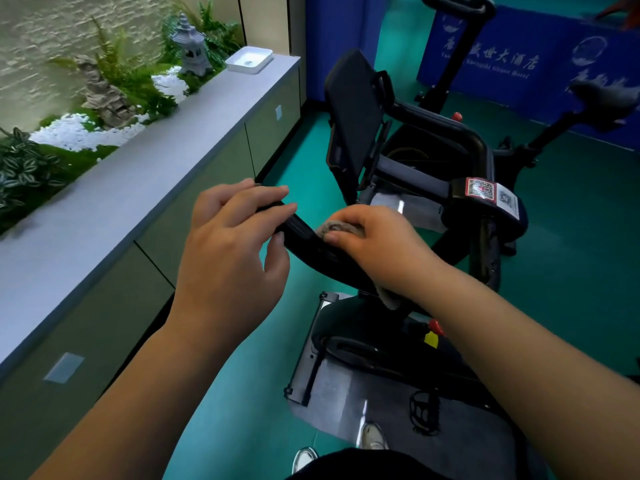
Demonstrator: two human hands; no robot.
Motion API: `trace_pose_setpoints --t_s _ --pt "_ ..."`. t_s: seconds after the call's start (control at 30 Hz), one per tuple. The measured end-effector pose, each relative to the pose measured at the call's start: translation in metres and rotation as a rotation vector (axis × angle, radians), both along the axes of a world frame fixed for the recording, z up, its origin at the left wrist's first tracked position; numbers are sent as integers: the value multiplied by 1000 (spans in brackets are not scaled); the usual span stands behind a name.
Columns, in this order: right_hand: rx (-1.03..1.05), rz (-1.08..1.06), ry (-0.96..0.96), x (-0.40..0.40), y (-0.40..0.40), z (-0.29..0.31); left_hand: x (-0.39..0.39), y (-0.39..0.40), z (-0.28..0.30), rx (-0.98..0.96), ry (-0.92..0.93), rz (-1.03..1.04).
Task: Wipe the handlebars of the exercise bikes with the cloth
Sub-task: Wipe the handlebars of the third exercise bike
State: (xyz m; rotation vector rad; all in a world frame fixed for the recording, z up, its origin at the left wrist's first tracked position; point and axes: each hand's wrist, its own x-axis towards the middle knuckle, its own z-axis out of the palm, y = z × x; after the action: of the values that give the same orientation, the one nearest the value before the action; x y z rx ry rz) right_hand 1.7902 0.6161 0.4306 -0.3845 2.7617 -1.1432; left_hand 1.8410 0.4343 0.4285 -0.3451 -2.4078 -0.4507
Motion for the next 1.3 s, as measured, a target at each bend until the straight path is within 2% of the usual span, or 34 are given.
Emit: trace_pose_setpoints --t_s 0.17,0.27,0.47,0.63,0.7,0.87,0.97,1.07,1.17,1.3 --pt "48 66 -125 -6 19 2 0 -2 2 23 -15 -17" --pt "71 71 -137 -8 24 0 0 -1 3 39 -15 -15" --pt "-46 138 -129 -19 -7 0 2 0 3 44 -26 0" --pt "213 192 -246 -16 36 2 2 2 2 50 -31 4" --pt "168 180 -260 -13 40 4 3 3 2 53 -30 18" --pt "-35 105 -103 1 21 -1 8 13 -4 10 -39 30" --pt "-127 71 -81 12 40 -3 10 16 -8 -23 -44 29" --pt "-146 22 -49 26 66 -5 10 23 -12 -52 -31 9" --pt "-106 0 140 35 66 -11 11 33 -17 -70 -35 -57" --pt "-88 82 316 40 51 -19 9 39 -23 -108 -85 -104"
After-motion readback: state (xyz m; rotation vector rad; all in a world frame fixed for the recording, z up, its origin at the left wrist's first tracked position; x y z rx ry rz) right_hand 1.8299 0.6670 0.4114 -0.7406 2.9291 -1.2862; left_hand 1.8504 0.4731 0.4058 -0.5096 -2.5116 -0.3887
